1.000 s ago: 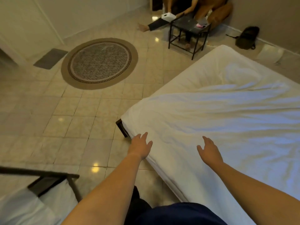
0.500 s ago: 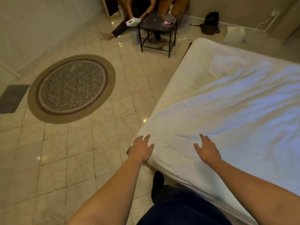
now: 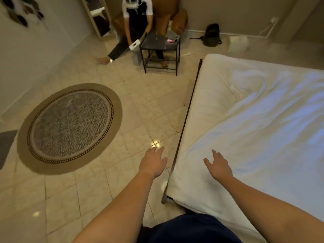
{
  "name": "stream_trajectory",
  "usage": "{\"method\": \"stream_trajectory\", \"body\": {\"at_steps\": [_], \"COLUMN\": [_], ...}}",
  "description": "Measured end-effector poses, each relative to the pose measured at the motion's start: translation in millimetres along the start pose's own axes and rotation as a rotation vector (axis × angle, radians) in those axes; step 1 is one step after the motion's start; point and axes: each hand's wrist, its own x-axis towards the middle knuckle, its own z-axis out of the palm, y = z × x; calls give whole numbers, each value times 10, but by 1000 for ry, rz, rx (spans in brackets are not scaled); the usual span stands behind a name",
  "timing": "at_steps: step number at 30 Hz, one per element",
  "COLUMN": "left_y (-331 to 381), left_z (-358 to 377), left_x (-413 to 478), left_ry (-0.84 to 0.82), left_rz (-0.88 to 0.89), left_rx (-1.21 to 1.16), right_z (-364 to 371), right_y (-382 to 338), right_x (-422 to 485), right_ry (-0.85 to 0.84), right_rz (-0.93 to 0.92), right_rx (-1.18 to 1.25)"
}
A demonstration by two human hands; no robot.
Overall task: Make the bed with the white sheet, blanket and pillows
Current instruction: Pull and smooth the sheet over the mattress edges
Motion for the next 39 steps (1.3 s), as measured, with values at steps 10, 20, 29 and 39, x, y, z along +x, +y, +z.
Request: {"method": "stream_trajectory", "body": {"at_steps": [10,20,29,39], "left_y": [-974,-920,-409,485], "left_z": [-1047,-1769,-2140,-2708], "left_x": [1151,1994,3173,4869], "left_ry": [-140,-163,-196,-202], "left_rz": [278,449,525,649], "left_rx": [166,264,316,360], "right_z": [390,393,125,-616], "right_y": [-1174,-1824,-1942,-2304], "right_x": [69,176,1151,2564], "right_ry": [210,317,288,375], "right_rz": [284,367,472,537], "right_rx": [138,189,232,299]}}
